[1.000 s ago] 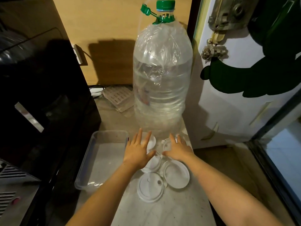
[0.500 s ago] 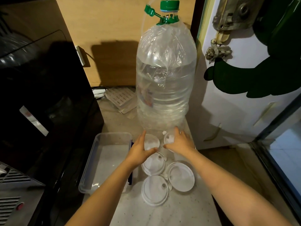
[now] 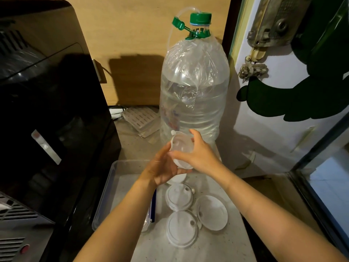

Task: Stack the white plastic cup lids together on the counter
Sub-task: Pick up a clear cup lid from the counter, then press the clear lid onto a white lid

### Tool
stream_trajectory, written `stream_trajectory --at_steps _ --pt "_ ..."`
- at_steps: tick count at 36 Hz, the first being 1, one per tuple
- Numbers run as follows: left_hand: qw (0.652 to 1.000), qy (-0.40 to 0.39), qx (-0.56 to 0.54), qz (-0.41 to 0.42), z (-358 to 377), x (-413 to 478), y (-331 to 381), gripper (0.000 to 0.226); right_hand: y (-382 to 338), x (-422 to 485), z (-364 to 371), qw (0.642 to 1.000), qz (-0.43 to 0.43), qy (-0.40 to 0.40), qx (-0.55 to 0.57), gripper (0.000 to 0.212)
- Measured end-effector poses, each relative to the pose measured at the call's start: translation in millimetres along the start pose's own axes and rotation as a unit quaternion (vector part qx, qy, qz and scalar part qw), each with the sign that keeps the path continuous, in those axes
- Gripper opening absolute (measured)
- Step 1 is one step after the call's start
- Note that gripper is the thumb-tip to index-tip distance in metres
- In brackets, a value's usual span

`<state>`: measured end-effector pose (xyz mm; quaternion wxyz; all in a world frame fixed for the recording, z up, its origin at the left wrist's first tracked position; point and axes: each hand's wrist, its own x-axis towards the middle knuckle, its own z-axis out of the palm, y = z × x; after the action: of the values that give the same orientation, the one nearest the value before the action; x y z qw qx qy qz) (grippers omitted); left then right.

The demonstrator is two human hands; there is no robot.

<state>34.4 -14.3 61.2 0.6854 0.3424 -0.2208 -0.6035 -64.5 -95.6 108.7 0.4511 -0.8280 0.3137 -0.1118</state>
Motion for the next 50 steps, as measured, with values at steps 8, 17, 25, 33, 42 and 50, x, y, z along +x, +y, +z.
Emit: stream_trajectory --at_steps 8,17,25,33,42,50 --pt "0.999 -0.001 -0.050 0.005 -9 -1 3 0.093 -15 -8 11 0.993 -0.040 0.033 -0.102 0.094" --pt "1.000 -0.014 -0.022 0.011 -19 2 7 0.071 -16 -1 5 0.988 -0.059 0.006 -0.141 0.101" --pt "1.000 0.011 -0.003 -0.006 -26 3 6 0.087 32 5 -23 0.995 -0.053 -0.038 -0.081 0.106" --pt "0.999 0.023 0.003 -0.032 -30 3 -7 0.087 101 -14 -17 0.956 0.054 -0.167 -0.234 0.120" --pt "0.996 0.031 -0.038 -0.076 -28 1 -28 0.104 129 -44 11 0.911 0.105 -0.230 -0.325 0.120" --pt "0.996 0.026 -0.021 -0.084 -30 -4 -38 0.106 134 -52 23 0.904 0.096 -0.224 -0.350 0.111"
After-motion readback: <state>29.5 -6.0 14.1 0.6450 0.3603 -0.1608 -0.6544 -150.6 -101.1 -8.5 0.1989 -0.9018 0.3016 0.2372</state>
